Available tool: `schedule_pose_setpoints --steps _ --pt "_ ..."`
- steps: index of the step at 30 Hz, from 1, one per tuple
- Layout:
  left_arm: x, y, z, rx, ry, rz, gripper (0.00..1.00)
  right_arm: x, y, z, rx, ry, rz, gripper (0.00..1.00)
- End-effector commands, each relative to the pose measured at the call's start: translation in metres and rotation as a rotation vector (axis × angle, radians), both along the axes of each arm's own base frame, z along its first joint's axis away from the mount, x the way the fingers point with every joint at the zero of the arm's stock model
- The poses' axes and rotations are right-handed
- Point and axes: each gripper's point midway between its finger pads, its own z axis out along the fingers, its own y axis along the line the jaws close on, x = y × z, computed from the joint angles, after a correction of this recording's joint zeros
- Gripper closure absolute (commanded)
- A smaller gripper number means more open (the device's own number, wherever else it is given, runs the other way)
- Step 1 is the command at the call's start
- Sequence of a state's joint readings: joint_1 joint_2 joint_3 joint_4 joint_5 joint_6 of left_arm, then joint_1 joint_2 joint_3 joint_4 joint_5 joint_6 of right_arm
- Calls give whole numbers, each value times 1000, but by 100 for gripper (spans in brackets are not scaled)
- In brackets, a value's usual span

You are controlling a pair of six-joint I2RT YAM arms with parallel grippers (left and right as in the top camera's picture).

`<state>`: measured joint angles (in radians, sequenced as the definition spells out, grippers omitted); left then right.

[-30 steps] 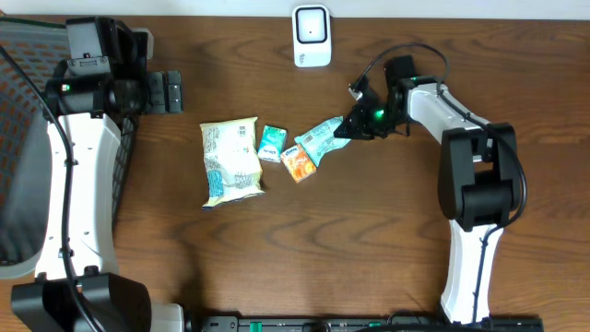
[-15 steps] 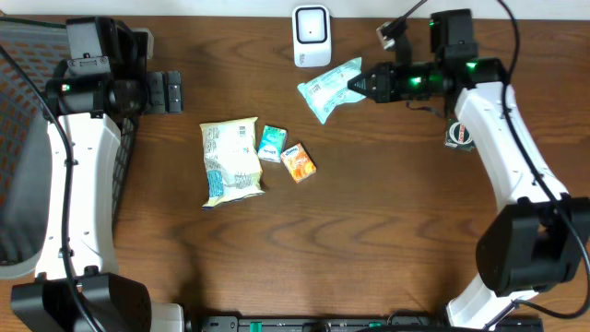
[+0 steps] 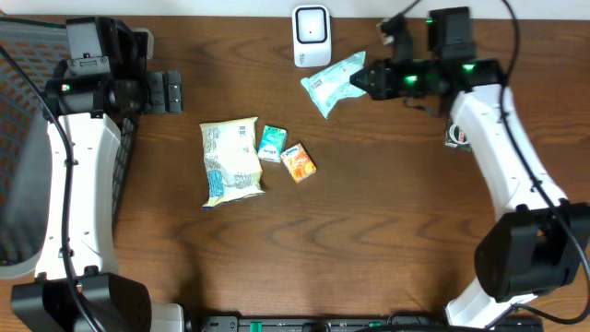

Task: Scan the item barcode
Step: 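Hold the pouch up to the scanner and present its barcode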

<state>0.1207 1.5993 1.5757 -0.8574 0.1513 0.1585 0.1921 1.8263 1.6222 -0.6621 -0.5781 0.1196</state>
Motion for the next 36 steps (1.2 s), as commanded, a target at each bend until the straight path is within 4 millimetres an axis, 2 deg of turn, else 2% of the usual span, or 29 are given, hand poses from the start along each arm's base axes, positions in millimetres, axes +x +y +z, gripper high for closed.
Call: schedule_pose_setpoints --steps 1,6,13,19,23,28,36 --pt "1 0 4 13 -8 -9 2 32 -22 2 -322 -173 -248 99" --pt "1 0 4 13 -8 -9 2 72 -26 13 -603 -435 -416 99" --pt "1 0 4 13 -8 -9 2 122 6 14 -934 -804 -282 99" --pt "1 0 4 13 -8 -9 2 154 30 -6 -1206 -1069 -129 99" --pt "1 0 4 13 -8 -9 2 163 40 -16 -1296 -1182 -108 99" --pt "1 0 4 13 -8 -9 2 164 57 -37 -1348 -1242 10 99" --pt "1 0 4 13 -8 -9 2 161 65 -37 -1337 -1254 21 99"
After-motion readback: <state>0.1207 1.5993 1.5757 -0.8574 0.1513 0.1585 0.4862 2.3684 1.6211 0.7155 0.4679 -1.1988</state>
